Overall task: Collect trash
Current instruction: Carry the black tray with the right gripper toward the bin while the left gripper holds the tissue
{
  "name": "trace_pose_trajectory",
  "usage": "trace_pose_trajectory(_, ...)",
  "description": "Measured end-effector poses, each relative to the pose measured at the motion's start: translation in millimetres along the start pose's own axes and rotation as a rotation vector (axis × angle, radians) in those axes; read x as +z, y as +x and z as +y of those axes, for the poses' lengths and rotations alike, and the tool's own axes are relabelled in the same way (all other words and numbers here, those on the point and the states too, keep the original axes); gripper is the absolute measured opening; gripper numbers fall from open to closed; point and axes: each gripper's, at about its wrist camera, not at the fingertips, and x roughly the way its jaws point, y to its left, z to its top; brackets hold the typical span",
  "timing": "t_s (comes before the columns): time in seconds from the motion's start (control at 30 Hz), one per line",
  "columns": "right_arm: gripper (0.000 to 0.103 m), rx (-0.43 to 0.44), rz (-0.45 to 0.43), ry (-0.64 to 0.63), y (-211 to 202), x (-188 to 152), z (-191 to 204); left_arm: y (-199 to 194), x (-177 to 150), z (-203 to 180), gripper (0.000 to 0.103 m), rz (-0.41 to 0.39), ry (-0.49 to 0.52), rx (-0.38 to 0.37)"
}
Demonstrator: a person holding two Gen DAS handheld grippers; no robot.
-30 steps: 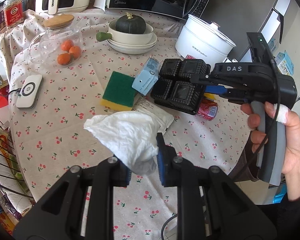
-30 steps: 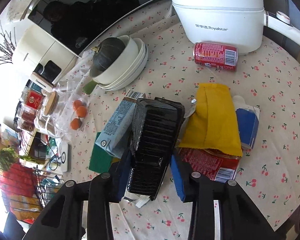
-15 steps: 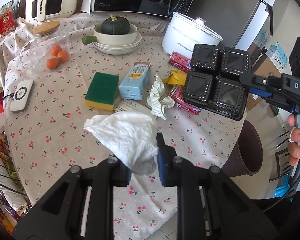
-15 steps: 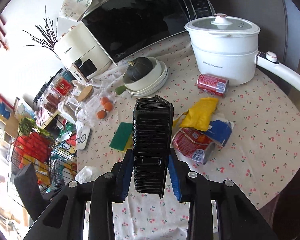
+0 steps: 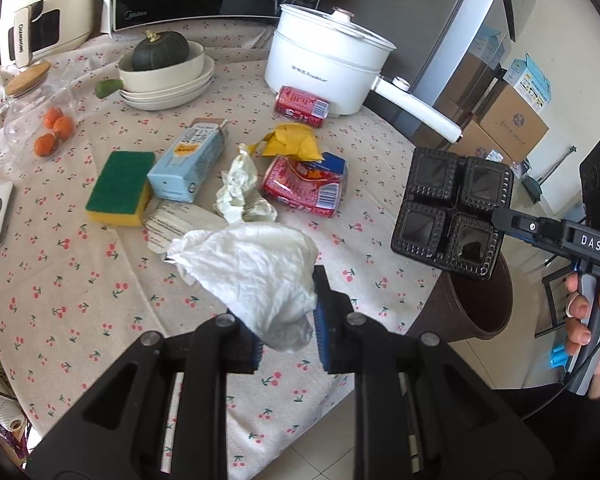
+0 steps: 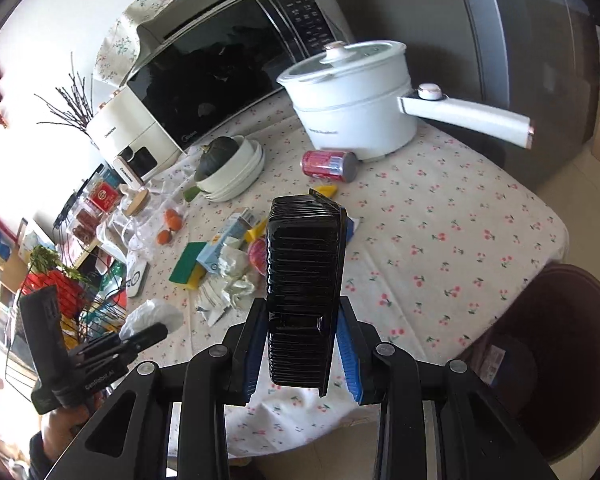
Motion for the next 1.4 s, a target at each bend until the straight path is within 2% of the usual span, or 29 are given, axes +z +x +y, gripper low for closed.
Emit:
trace_pose_trajectory(0.17,0.029,-0.010,0.008,-0.009,-5.2,-4.9,-13.4,18.0,2.9,-32.8,0.022,0.025,0.049,-0.030)
trace_pose_trajectory(0.2,0.012,-0.004,0.010,-0.016,-6.3,-5.0,-15.6,21.6,3.5,-39.3,0.022,0.031,0.059,-0.035)
trace_pose_trajectory(0.33,0.011,-0.065,0.009,-0.048,-5.4,-8.3,-29.0,37.8,3.4,-63.7,0.022,0.060,0.107,-0.048)
trace_pose_trajectory(0.43,0.011,-0.107,0.106,-0.046,25.2,-17.1,-48.0,45.3,2.2,-74.0,0.022,0.072,0.133,-0.038)
trace_pose_trajectory(0.47,0.011,-0.133,0.145,-0.015,31.4,-19.1,-57.2,45.6,1.7,-74.1,0.022,0.075,0.127,-0.043)
trace_pose_trajectory(0.5,0.013,-0.118,0.158,0.013,30.0,-19.5,-64.6,44.8,0.7,-74.6,0.022,0.077,0.122,-0.052)
trace_pose_trajectory(0.6,0.017,-0.049,0.126,-0.010,8.1,-16.3,-67.4,39.5,-3.6,-75.2,0.022,0.075,0.154,-0.049)
trace_pose_trajectory(0.67,0.036,-0.058,0.127,-0.047,-0.9,-25.4,-64.4,36.2,-10.3,-74.4,0.022,0.079,0.183,-0.045)
trace_pose_trajectory(0.7,0.049,-0.068,0.141,-0.055,-1.6,-33.0,-63.2,34.9,-14.5,-73.2,0.022,0.083,0.191,-0.049)
trace_pose_trajectory(0.73,0.052,-0.078,0.161,-0.066,0.0,-42.3,-62.1,34.2,-18.5,-72.1,0.022,0.091,0.195,-0.057)
trace_pose_trajectory(0.87,0.053,-0.130,0.258,-0.129,20.2,-93.0,-59.6,22.3,-38.0,-64.9,0.022,0.098,0.201,-0.093)
trace_pose_trajectory(1.0,0.058,-0.194,0.383,-0.190,60.0,-156.5,-66.2,10.2,-57.8,-55.7,0.022,0.100,0.200,-0.114)
trace_pose_trajectory(1.13,0.060,-0.234,0.554,-0.184,112.5,-226.9,-86.0,1.6,-75.4,-45.4,0.022,0.112,0.193,-0.122)
trace_pose_trajectory(1.27,0.063,-0.277,0.693,-0.248,154.0,-285.5,-96.9,-5.5,-85.2,-36.6,0.022,0.118,0.187,-0.127)
trace_pose_trajectory(1.4,0.068,-0.275,0.774,-0.148,183.5,-316.9,-114.4,-10.8,-86.4,-29.7,0.022,0.107,0.178,-0.127)
